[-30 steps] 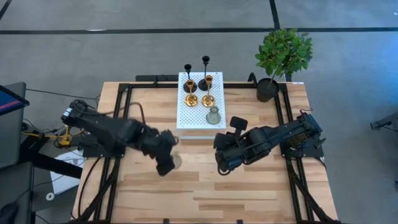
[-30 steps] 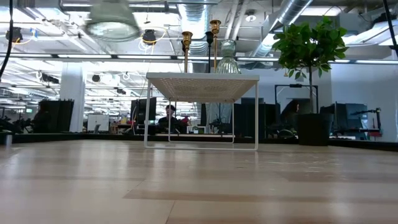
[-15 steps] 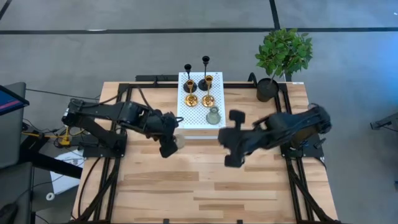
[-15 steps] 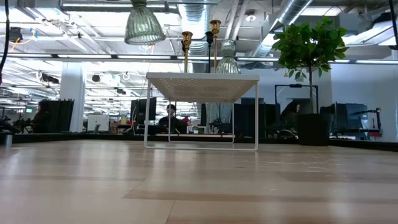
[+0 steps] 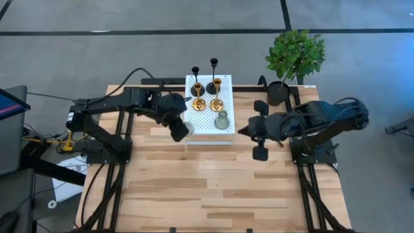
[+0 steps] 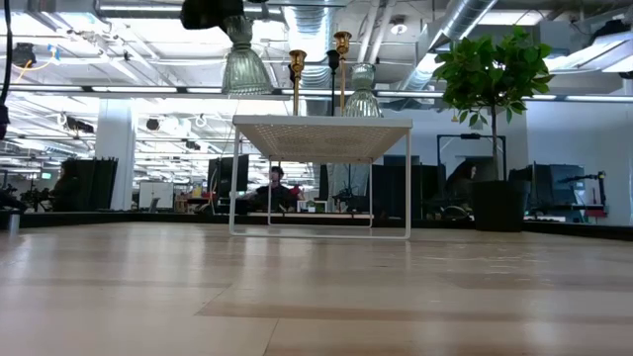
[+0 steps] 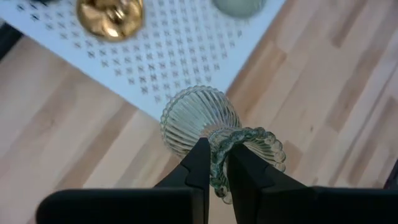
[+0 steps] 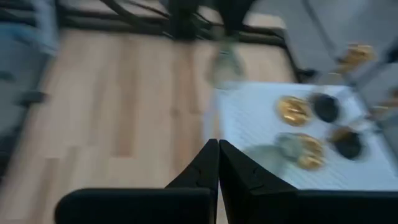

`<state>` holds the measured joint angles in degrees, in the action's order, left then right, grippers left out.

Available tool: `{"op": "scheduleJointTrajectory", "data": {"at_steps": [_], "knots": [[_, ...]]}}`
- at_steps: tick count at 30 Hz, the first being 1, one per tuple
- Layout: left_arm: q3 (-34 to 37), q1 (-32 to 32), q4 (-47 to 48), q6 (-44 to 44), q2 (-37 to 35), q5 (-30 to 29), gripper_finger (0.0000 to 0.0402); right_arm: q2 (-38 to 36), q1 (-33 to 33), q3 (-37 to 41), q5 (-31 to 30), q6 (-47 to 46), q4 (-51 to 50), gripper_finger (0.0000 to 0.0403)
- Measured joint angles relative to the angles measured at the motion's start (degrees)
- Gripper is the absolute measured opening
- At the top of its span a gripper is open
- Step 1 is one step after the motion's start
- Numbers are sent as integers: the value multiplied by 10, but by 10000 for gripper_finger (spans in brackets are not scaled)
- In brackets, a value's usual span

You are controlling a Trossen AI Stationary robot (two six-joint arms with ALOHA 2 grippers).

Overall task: Pick & Place candle stick holders
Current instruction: Put the green glass candle holder aligned with the other green glass candle holder on the shelf

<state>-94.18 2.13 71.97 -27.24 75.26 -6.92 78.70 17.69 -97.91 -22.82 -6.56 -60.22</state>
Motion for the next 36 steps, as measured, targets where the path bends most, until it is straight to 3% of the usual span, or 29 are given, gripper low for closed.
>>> {"op": "scheduleJointTrajectory", "data": {"at_steps": [5,14,24,36], "knots": [[-53,22,-16,0,50,5,31,-124,-36,189,116,11,162,0],[-173,70,20,8,166,31,31,-290,-80,356,125,-10,176,0],[-187,95,37,-20,190,40,31,-447,-86,468,124,-61,173,0],[-181,96,39,-37,194,44,31,-538,-86,497,108,-67,174,0]]}}
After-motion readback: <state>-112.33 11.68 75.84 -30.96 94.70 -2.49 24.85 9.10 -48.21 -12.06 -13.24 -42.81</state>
